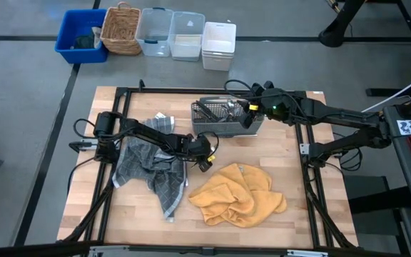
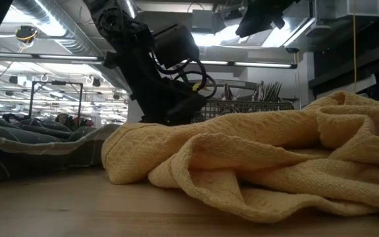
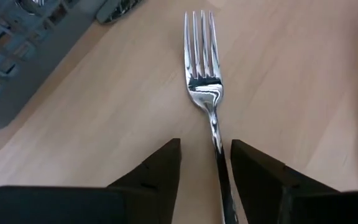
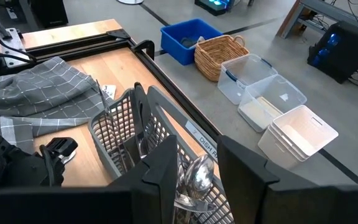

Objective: Sort silverware
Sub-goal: Put the silver fork into the gray utensil holder

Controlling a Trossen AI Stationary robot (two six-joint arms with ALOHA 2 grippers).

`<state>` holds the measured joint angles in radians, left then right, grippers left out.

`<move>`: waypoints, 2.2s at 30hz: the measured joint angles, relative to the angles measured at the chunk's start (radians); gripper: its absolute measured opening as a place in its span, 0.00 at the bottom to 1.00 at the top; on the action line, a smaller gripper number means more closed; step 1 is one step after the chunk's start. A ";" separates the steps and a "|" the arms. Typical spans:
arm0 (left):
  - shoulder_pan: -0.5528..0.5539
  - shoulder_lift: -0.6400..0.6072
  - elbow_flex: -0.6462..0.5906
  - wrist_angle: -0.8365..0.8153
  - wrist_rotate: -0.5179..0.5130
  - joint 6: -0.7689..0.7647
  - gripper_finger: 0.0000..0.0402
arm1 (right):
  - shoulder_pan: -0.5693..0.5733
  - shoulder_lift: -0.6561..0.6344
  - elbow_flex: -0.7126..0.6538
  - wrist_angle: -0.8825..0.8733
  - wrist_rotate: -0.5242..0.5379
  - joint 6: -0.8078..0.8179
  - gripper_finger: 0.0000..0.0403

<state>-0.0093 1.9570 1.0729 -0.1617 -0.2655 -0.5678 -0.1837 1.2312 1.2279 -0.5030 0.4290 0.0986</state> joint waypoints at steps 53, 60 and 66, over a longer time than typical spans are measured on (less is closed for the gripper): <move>0.176 -0.125 0.229 0.571 0.025 0.110 0.02 | 0.000 -0.299 0.000 -0.148 0.024 0.317 0.29; 0.209 -0.125 0.230 0.618 0.025 0.109 0.01 | 0.000 -0.219 0.000 -0.144 -0.020 0.347 0.29; 0.212 -0.125 0.230 0.620 0.025 0.113 0.01 | 0.000 -0.146 0.000 -0.116 -0.029 0.354 0.29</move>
<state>0.2024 1.8324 1.3033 0.4585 -0.2401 -0.4545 -0.1837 1.0852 1.2274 -0.6190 0.4004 0.4526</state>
